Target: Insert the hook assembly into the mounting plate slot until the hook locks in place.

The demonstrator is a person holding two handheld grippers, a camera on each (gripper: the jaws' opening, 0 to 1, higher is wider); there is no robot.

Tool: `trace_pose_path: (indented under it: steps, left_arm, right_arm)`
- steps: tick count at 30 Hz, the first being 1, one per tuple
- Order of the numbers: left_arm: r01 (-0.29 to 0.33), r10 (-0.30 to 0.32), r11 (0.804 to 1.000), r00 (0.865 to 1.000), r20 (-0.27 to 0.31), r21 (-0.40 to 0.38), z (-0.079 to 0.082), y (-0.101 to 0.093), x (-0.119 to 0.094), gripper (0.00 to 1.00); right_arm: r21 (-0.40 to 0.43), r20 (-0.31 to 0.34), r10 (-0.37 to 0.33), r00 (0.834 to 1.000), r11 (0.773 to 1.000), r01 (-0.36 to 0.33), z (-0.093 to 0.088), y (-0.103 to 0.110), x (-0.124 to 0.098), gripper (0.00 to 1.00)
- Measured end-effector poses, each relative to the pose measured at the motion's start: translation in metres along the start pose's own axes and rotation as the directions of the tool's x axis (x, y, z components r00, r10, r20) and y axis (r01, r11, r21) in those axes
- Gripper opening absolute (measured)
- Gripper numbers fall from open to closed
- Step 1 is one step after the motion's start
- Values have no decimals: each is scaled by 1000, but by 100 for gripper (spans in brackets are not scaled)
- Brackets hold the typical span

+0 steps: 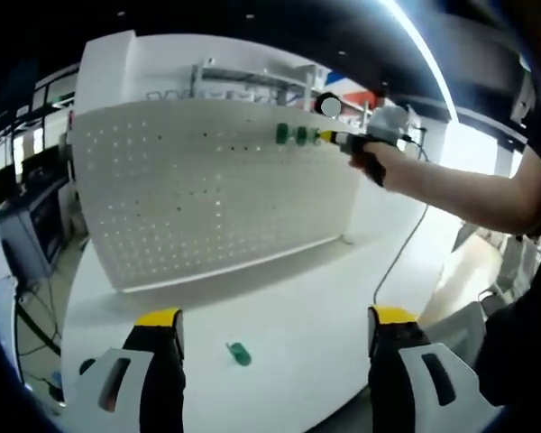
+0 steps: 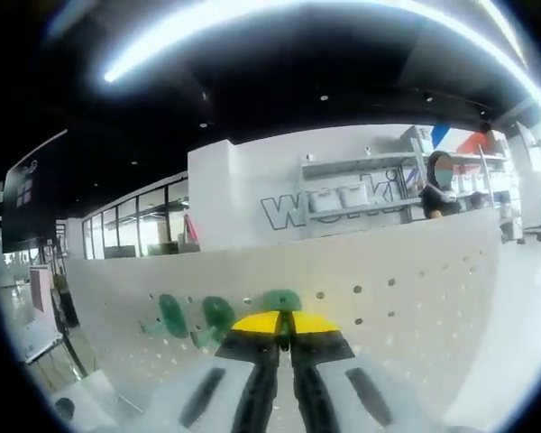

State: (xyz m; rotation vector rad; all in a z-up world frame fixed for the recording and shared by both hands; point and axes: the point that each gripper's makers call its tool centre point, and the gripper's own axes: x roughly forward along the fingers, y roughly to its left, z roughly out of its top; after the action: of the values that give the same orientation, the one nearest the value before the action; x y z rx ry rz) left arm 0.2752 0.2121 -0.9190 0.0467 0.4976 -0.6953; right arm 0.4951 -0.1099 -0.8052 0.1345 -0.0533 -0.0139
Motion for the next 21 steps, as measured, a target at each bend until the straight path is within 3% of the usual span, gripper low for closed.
trace_pose_path:
  steps: [10, 17, 21]
  left_arm:
    - [14, -14, 1000, 1000, 2, 6, 2, -4, 4, 86]
    - [6, -6, 1000, 1000, 4, 7, 3, 0, -1, 87]
    - [-1, 1, 1000, 1000, -4, 3, -2, 1, -4, 86]
  right_arm:
    - [-35, -65, 31, 997, 999, -34, -6, 3, 0, 6]
    - [-20, -34, 31, 999, 999, -31, 10, 4, -4, 15]
    - [-62, -22, 32, 999, 998, -34, 18, 5, -7, 15]
